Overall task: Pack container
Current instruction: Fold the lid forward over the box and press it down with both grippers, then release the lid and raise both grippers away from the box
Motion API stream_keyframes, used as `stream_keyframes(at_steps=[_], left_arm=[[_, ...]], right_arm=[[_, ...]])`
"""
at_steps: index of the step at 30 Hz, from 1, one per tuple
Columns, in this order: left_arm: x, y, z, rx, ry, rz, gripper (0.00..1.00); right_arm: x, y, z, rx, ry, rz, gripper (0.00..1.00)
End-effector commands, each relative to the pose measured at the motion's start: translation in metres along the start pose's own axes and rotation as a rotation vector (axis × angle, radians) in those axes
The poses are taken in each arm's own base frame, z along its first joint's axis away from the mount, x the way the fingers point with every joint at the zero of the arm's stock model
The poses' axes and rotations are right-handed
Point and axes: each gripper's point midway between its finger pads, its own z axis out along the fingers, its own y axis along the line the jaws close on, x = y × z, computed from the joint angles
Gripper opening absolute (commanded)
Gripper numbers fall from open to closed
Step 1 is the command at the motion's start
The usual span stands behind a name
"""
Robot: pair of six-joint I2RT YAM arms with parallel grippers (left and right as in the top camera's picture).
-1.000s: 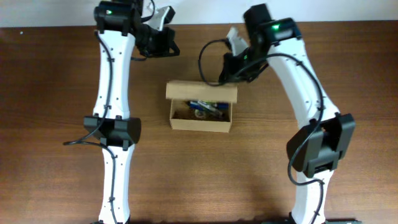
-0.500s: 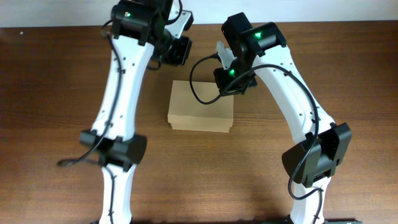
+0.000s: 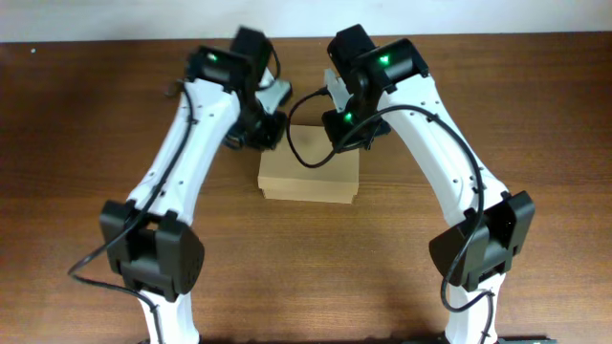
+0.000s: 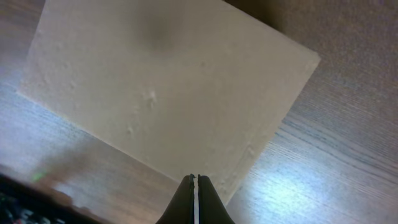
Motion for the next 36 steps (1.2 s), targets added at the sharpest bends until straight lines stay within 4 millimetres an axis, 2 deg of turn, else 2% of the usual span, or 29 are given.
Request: stream_keyframes(at_steps=[1, 4, 9, 18, 21, 23, 25, 28, 32, 36], left_arm=[[0.014, -0.006, 0.030, 0.057, 0.055, 0.029, 0.02], [0.023, -0.003, 0.050, 0.061, 0.078, 0.024, 0.02], [0.030, 0.000, 0.066, 0.063, 0.092, 0.021, 0.01], [0.028, 0.002, 0.070, 0.062, 0.085, 0.019, 0.01], [0.028, 0.002, 0.070, 0.062, 0.085, 0.019, 0.01], [0.028, 0.002, 0.069, 0.061, 0.084, 0.019, 0.01], [0.025, 0.002, 0.066, 0.059, 0.075, 0.020, 0.01], [0.017, 0.002, 0.050, 0.056, 0.049, 0.019, 0.01], [-0.003, 0.010, 0.011, 0.011, -0.028, 0.017, 0.02], [-0.027, 0.021, -0.047, -0.081, -0.155, 0.023, 0.02]], right_arm=[[-0.003, -0.001, -0.008, 0.023, -0.032, -0.016, 0.04], [0.000, -0.003, 0.000, 0.026, -0.015, -0.013, 0.04], [0.008, -0.008, 0.024, 0.031, 0.031, -0.006, 0.04], [0.036, -0.020, 0.082, 0.040, 0.135, 0.023, 0.04], [0.042, -0.022, 0.090, 0.042, 0.151, 0.029, 0.04], [0.038, -0.023, 0.089, 0.041, 0.136, 0.027, 0.04], [0.026, -0.026, 0.078, 0.061, 0.086, 0.022, 0.04], [0.003, -0.028, 0.040, 0.066, -0.023, 0.026, 0.04], [-0.028, -0.034, -0.036, 0.067, -0.217, 0.043, 0.04], [-0.045, -0.060, -0.115, 0.132, -0.405, 0.091, 0.04]])
